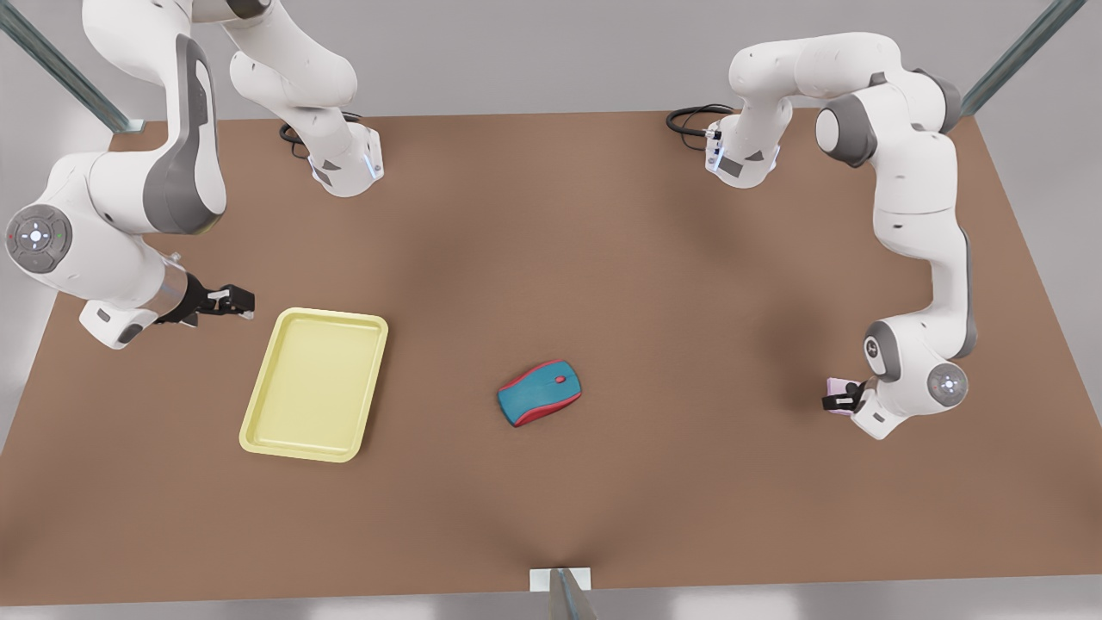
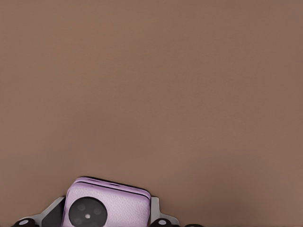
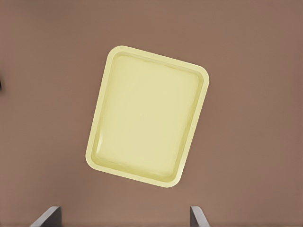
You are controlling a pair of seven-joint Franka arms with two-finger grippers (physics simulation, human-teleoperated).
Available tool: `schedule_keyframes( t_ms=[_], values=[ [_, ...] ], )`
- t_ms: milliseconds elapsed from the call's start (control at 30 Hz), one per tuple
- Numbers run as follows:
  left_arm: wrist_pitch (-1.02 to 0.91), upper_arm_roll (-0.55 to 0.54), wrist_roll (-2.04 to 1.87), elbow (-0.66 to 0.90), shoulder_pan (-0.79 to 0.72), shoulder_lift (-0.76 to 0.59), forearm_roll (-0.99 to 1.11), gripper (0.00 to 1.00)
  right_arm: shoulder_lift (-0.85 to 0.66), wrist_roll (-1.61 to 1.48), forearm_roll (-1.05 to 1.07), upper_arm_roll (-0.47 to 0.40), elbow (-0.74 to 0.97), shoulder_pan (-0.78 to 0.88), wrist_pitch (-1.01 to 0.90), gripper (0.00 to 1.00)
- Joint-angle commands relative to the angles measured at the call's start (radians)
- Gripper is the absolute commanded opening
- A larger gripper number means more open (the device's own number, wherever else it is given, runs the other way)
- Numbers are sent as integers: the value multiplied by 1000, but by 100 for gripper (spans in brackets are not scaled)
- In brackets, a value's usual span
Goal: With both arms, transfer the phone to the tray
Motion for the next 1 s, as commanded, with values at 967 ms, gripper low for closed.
schedule_keyframes(
  t_ms=[967],
  values=[
    [-21, 2, 242, -2, 9, -11, -10, 79, 6, -1, -1, 0, -4, 0, 11, 100]
  ],
)
